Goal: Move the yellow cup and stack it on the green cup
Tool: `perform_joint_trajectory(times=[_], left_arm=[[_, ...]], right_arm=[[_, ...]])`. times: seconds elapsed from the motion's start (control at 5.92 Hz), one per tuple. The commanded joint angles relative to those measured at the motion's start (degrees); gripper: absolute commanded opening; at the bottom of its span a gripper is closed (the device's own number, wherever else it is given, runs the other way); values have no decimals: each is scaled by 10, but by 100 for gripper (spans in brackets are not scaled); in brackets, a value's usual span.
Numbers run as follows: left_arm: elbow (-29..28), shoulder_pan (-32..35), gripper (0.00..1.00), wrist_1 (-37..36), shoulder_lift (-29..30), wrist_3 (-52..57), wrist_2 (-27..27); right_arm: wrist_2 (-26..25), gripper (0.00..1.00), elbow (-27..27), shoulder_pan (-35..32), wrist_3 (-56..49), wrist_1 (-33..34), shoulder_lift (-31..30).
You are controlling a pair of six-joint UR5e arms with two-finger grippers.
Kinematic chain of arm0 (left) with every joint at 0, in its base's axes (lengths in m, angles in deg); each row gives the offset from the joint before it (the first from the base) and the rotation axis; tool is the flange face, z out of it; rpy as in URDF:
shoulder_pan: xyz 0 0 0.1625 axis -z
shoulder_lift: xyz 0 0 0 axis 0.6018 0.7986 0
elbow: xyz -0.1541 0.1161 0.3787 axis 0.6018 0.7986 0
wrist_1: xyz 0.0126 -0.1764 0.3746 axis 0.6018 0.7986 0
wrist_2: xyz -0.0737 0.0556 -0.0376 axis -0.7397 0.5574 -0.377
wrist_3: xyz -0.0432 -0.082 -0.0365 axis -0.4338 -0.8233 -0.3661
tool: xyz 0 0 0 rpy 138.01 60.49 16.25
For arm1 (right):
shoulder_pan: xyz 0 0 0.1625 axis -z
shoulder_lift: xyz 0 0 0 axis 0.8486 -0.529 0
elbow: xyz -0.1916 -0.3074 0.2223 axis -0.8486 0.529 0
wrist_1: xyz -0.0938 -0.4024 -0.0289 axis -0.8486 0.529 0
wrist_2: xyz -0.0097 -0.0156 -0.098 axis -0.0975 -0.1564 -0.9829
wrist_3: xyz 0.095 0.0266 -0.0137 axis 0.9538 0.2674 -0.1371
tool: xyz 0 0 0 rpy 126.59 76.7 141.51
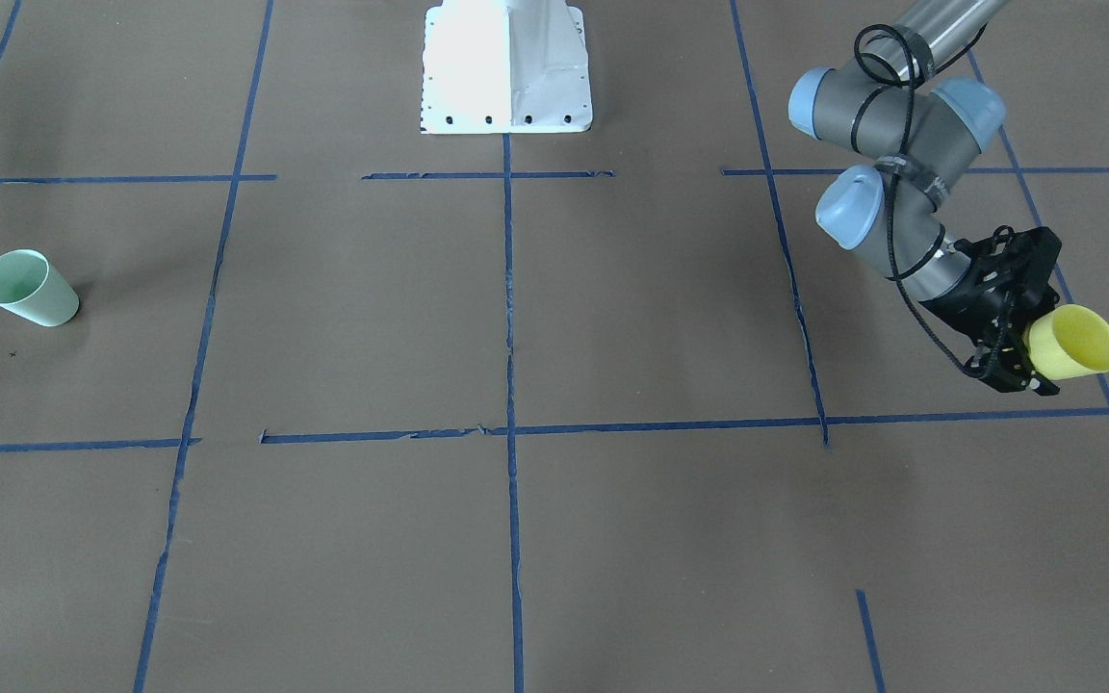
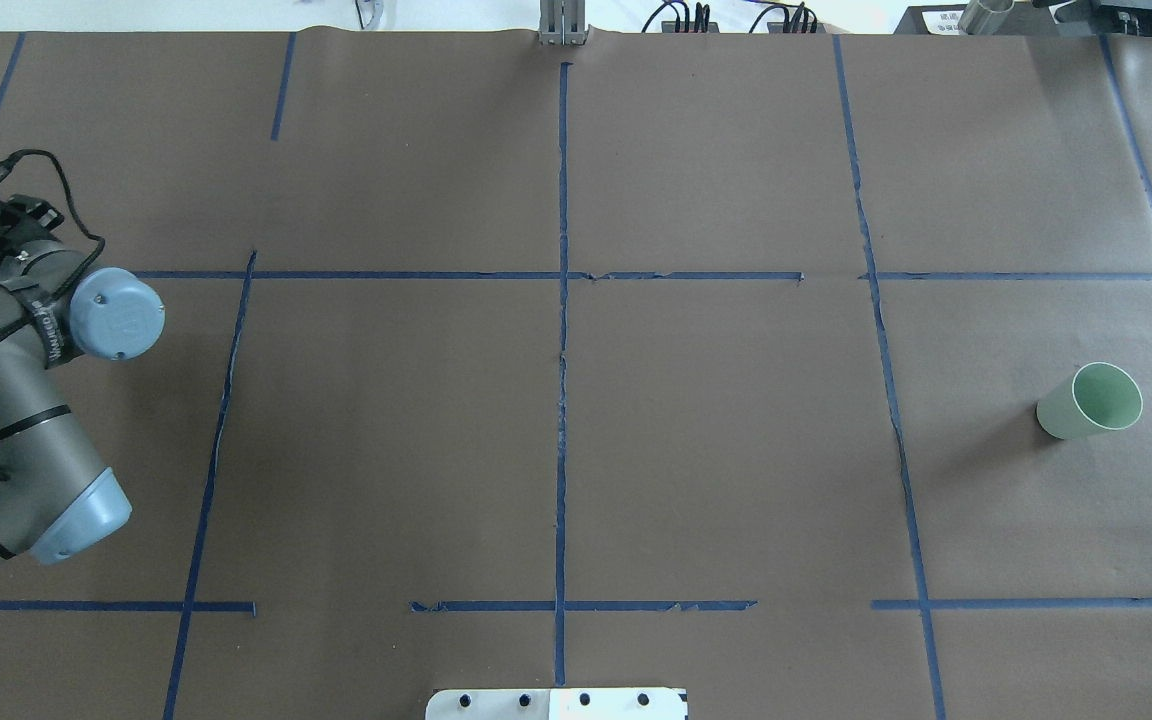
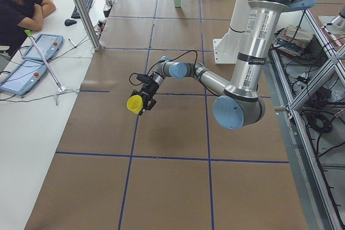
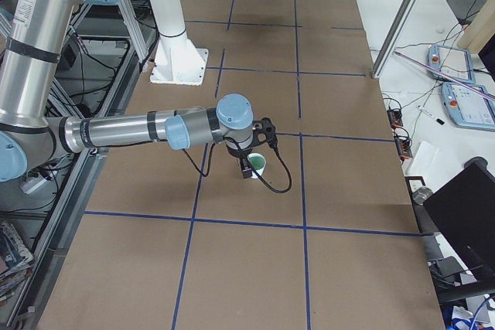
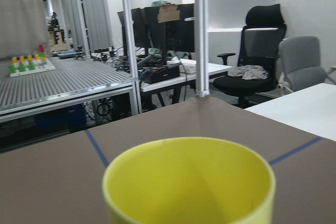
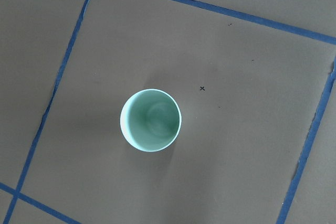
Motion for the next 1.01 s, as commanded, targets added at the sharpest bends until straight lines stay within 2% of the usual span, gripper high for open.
perform_joint_trajectory(times=[0.0,0.17,0.34,0.51,0.68,0.84], left_arm=[[-4,-19,14,140,21,141,8],[4,-20,18,226,41,319,3],[-7,-44,20,369,43,403,1],[-7,-68,22,457,43,456,-45],[-6,-87,25,476,43,514,-75],[-1,-134,20,502,60,558,-77]], right_arm=[[2,100,-10,4,13,0,6],[1,100,-21,21,13,0,16],[1,100,-20,23,13,0,26],[2,100,-24,24,13,0,32],[2,100,-24,34,21,0,46],[-1,100,-25,55,110,-1,89]])
